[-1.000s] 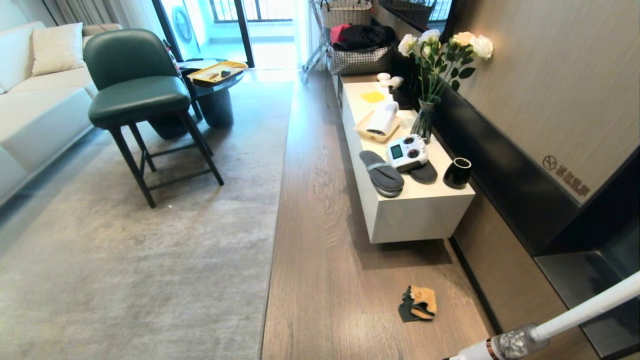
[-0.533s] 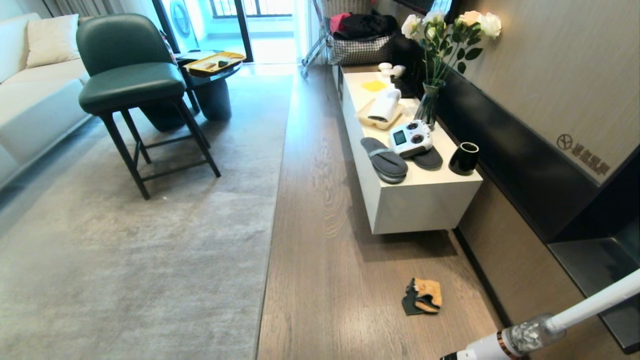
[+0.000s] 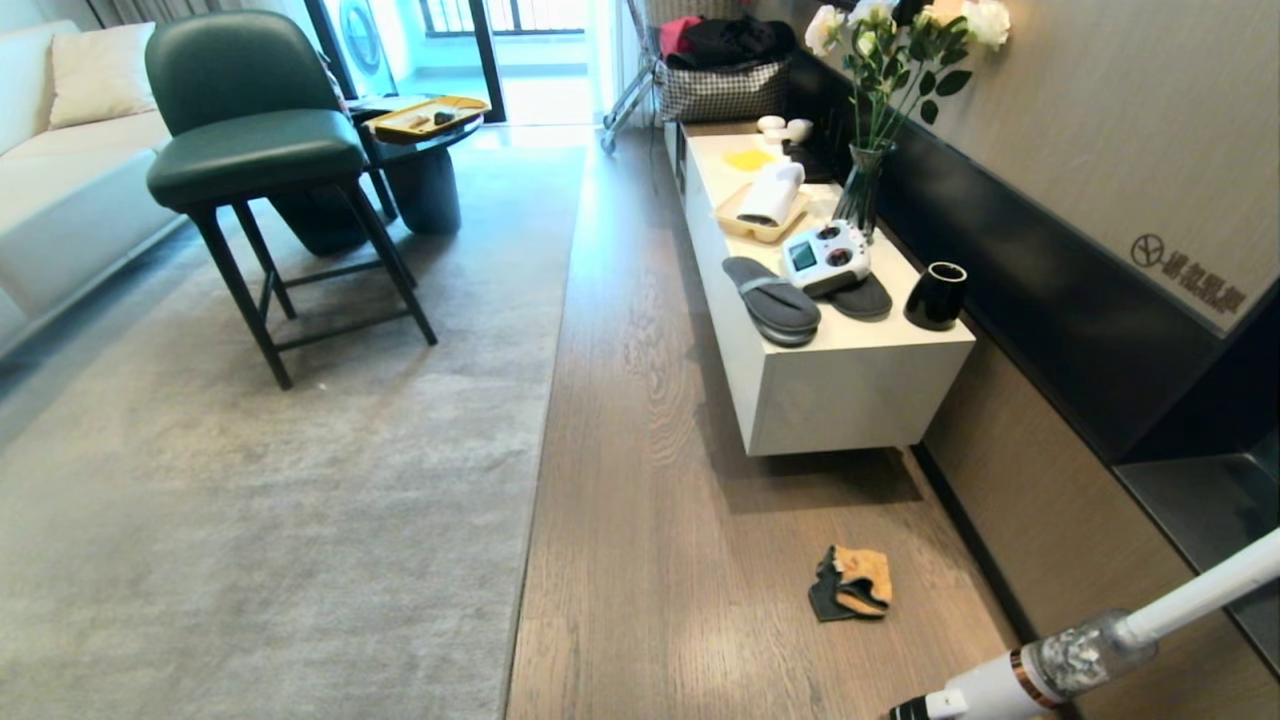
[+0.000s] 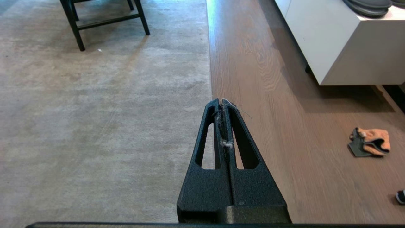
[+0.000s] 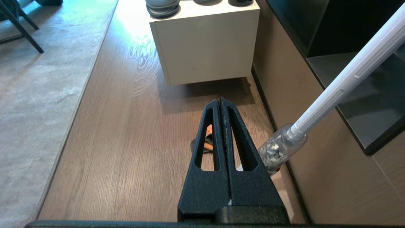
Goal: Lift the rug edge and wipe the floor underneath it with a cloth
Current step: Pick up the rag
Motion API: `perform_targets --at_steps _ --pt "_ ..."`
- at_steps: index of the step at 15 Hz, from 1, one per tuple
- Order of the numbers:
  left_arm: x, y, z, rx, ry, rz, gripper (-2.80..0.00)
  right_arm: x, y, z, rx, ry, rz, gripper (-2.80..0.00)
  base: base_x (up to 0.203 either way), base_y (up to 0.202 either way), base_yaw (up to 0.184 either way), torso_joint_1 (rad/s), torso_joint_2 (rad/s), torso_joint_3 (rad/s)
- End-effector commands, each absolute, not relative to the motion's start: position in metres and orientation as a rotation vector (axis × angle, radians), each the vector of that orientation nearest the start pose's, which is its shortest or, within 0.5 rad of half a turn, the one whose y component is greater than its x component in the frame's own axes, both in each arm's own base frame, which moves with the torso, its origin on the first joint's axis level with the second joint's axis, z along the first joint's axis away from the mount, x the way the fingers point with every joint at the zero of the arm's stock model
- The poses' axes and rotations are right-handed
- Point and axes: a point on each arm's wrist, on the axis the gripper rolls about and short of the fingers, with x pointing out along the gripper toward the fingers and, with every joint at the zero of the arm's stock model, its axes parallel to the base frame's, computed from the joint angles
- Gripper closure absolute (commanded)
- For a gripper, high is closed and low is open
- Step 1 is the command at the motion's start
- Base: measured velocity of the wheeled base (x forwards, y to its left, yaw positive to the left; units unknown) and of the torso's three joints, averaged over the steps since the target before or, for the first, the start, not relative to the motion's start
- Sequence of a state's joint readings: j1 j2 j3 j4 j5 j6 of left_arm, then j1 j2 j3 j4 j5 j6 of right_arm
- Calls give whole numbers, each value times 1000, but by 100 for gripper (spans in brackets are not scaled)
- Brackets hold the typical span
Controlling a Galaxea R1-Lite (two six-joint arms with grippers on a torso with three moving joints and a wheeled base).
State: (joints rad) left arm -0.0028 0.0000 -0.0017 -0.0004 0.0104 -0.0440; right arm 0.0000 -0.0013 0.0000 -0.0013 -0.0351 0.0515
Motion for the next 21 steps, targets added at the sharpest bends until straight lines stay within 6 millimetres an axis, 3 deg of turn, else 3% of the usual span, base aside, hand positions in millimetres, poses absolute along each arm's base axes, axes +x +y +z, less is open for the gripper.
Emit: perform_targets --at_steps 1,21 --pt "-23 0 76 -44 -2 8 0 -23 -1 76 52 -2 -35 0 0 0 0 0 0 0" --pt "-23 0 76 -44 -2 8 0 -23 -1 76 52 -4 -35 0 0 0 0 7 15 16"
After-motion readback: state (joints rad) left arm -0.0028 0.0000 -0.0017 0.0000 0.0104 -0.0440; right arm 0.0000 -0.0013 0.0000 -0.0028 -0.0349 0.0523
